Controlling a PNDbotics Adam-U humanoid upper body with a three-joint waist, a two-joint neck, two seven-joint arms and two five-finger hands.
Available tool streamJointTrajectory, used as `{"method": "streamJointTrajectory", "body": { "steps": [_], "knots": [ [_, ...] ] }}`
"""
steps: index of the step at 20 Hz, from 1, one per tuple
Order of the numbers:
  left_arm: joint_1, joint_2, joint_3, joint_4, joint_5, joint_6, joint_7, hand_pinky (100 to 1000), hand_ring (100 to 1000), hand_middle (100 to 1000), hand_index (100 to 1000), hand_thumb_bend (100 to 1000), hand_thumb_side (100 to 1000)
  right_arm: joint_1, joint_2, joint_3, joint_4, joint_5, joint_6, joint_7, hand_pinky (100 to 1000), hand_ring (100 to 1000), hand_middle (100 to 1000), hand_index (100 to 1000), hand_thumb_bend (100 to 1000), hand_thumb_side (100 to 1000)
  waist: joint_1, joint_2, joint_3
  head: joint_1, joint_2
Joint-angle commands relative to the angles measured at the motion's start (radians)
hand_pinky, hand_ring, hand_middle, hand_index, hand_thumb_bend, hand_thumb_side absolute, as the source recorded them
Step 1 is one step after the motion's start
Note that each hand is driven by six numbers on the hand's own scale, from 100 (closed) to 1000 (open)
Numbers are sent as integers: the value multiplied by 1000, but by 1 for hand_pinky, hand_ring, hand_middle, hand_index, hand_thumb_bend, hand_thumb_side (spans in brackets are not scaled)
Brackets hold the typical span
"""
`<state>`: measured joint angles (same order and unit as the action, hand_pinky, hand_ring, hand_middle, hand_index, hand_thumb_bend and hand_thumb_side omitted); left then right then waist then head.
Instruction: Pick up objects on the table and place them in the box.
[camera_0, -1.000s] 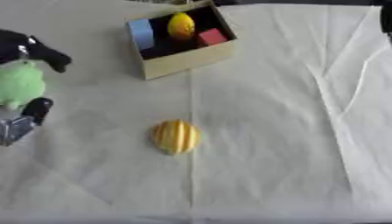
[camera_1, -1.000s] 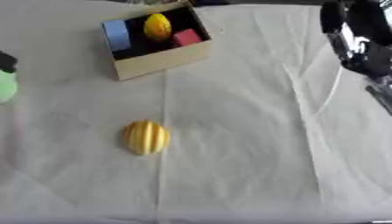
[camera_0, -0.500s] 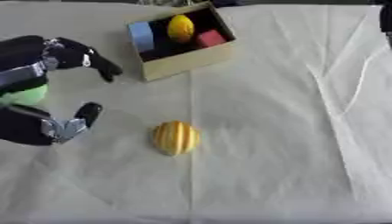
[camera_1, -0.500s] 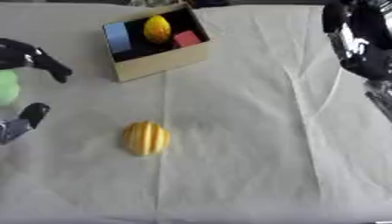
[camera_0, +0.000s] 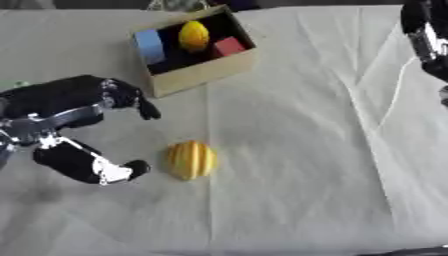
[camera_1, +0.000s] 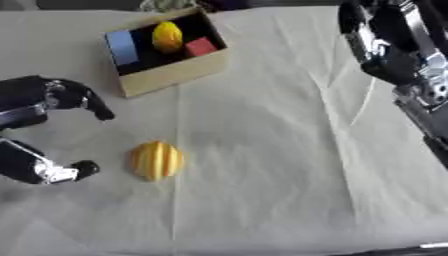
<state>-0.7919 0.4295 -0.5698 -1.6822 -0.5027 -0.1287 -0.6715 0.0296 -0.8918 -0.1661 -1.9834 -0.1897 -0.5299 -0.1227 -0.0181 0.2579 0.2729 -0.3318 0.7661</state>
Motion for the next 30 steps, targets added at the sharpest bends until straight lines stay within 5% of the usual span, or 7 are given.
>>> {"method": "streamJointTrajectory", "body": {
  "steps": [1, 3, 10, 13, 18, 30],
  "knots": [
    [-5, -16, 4, 24, -24, -16, 6, 964, 859, 684, 889, 362, 225, -9, -16, -10, -17, -15, 13, 4, 943, 751, 783, 892, 100, 604, 15, -31, 1, -8, 4],
    [-5, -32, 2, 39, -22, -10, 0, 969, 862, 687, 897, 358, 125, -11, -12, -9, -17, -21, 23, 10, 945, 750, 782, 891, 100, 605, 15, -31, 1, -10, 4],
    [-7, -105, 0, 84, -47, -7, -10, 967, 866, 703, 891, 344, 100, -13, 0, -6, -17, -43, 54, 36, 954, 743, 777, 887, 100, 607, 15, -30, 1, -6, 4],
    [1, -129, 0, 124, -70, -18, -6, 970, 865, 701, 894, 294, 278, -12, 4, -6, -17, -49, 68, 48, 955, 742, 776, 886, 100, 603, 16, -30, 0, -6, 4],
    [-10, -157, 4, 129, -46, -20, -20, 972, 866, 700, 888, 299, 404, -12, 9, -3, -17, -53, 84, 60, 959, 739, 775, 884, 100, 605, 21, -30, 4, -13, 4],
    [-5, -210, 6, 210, -157, -56, 16, 988, 881, 717, 884, 386, 396, -22, 19, 10, -17, -71, 104, 93, 964, 732, 770, 881, 100, 613, 23, -27, 1, -11, 4]
  ]
}}
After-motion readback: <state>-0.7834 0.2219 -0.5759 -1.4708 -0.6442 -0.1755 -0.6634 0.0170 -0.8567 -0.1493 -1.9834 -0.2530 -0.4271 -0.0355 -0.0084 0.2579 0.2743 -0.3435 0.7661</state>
